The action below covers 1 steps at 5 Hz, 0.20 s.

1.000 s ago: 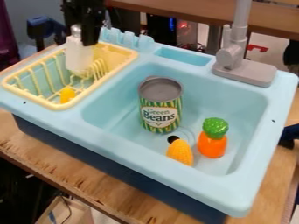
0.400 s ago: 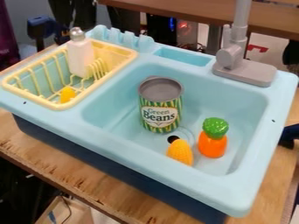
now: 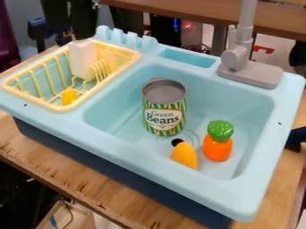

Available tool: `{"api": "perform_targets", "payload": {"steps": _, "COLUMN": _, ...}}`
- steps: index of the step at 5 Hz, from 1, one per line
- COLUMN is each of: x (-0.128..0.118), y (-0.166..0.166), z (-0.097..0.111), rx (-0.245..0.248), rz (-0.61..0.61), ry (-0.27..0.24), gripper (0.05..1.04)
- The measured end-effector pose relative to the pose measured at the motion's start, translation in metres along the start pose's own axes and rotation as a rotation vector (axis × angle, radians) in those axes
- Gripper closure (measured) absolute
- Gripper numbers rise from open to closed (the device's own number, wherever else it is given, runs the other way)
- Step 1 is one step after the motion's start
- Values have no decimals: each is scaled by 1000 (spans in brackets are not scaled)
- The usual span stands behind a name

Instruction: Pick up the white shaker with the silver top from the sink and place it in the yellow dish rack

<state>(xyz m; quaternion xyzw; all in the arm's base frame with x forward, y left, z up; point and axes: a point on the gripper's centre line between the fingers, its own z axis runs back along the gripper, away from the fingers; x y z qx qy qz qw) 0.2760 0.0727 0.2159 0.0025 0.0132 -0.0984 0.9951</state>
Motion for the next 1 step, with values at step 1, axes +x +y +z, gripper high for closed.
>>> {"api": "perform_targets", "payload": {"steps": 1, "x": -17, "y": -39, "z": 0, "rx": -52, "rz": -62, "ry": -10, "gripper": 80}}
